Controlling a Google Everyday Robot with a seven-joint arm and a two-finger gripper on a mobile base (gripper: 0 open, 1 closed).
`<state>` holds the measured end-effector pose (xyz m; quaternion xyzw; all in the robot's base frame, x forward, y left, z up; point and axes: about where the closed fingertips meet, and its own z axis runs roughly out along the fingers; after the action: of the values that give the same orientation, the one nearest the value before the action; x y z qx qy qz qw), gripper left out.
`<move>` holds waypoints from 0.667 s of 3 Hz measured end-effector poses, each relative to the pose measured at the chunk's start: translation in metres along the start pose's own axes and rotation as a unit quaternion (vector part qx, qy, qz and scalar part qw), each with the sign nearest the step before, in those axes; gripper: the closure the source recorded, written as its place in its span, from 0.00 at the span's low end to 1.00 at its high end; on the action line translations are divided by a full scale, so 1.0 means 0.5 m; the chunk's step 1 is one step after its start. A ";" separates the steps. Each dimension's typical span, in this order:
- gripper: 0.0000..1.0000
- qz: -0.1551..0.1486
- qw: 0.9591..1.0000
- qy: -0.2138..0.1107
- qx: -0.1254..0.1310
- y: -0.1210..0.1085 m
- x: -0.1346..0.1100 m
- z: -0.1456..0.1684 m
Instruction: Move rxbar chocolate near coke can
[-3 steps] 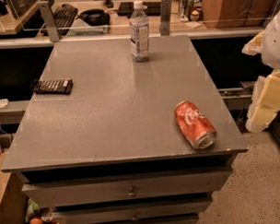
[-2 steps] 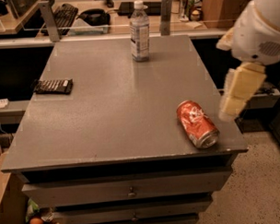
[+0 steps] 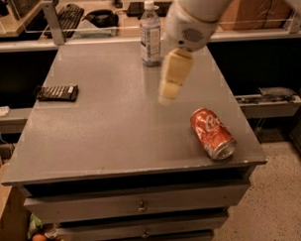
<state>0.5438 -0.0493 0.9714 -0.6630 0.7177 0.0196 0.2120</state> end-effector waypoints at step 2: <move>0.00 -0.024 0.999 -0.041 -0.026 -0.015 -0.145 0.058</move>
Offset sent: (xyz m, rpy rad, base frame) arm 0.0146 0.0601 -0.0009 0.0549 0.0225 0.0622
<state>0.5614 0.0271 0.9709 -0.6842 0.6914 0.0604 0.2239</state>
